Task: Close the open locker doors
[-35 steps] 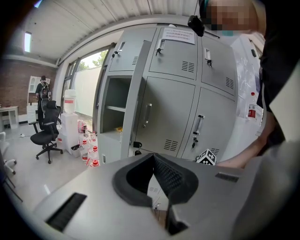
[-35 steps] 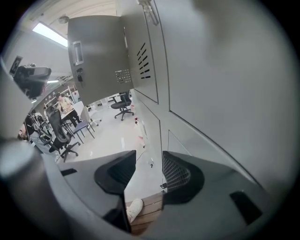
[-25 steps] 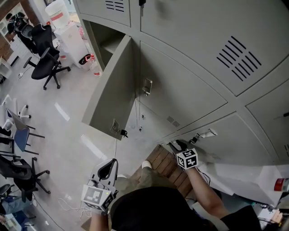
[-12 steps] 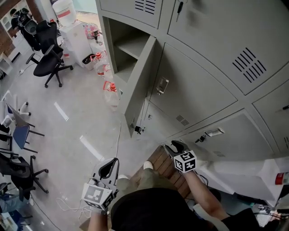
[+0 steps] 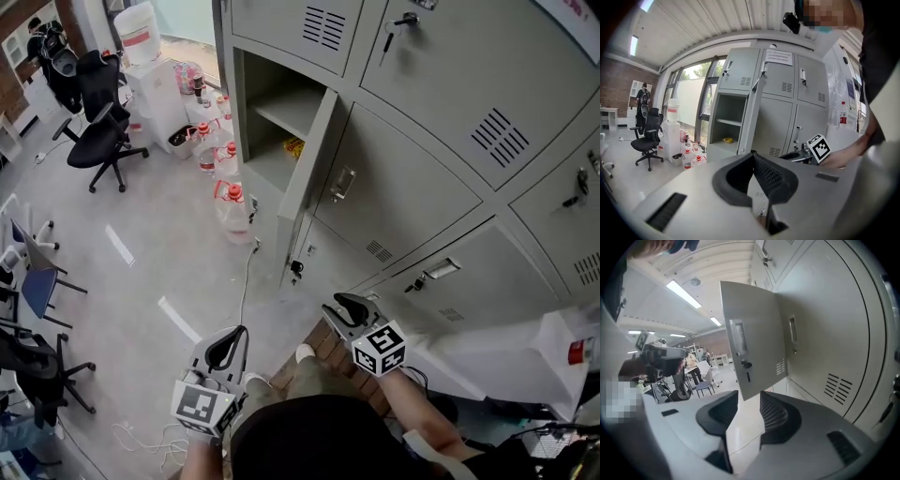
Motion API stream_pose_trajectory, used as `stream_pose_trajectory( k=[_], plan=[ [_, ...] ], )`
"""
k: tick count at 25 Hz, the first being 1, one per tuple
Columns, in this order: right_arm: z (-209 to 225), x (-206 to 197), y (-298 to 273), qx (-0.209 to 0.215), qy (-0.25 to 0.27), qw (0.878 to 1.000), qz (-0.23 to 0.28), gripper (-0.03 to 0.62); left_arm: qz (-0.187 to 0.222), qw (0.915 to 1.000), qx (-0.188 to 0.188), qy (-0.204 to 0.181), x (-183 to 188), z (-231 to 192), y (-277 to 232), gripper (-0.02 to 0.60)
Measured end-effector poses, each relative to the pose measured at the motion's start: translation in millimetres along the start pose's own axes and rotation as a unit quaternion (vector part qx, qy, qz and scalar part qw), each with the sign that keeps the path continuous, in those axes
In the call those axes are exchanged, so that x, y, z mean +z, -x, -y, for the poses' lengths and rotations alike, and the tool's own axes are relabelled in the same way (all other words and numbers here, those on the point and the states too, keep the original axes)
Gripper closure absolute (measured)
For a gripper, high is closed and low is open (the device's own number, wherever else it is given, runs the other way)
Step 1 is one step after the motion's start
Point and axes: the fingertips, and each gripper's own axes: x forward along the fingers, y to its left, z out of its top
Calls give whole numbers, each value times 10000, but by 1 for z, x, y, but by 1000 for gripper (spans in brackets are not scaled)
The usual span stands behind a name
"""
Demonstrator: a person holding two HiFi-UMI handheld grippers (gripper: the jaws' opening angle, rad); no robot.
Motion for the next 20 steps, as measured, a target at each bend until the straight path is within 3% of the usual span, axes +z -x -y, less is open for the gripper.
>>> stream_pose_trajectory(
  k=[9, 14, 20],
  plan=[
    [-42, 66, 43, -56, 123, 9973, 715, 465, 278, 9983, -313, -403, 44, 20, -18, 574],
    [-39, 71, 71, -387, 31, 9954, 877, 465, 455, 9964, -342, -631, 65, 24, -38, 564],
    [-21, 59, 104, -934, -138, 9916, 886, 465, 538, 9934, -154, -1006, 84, 28, -66, 490]
  ],
)
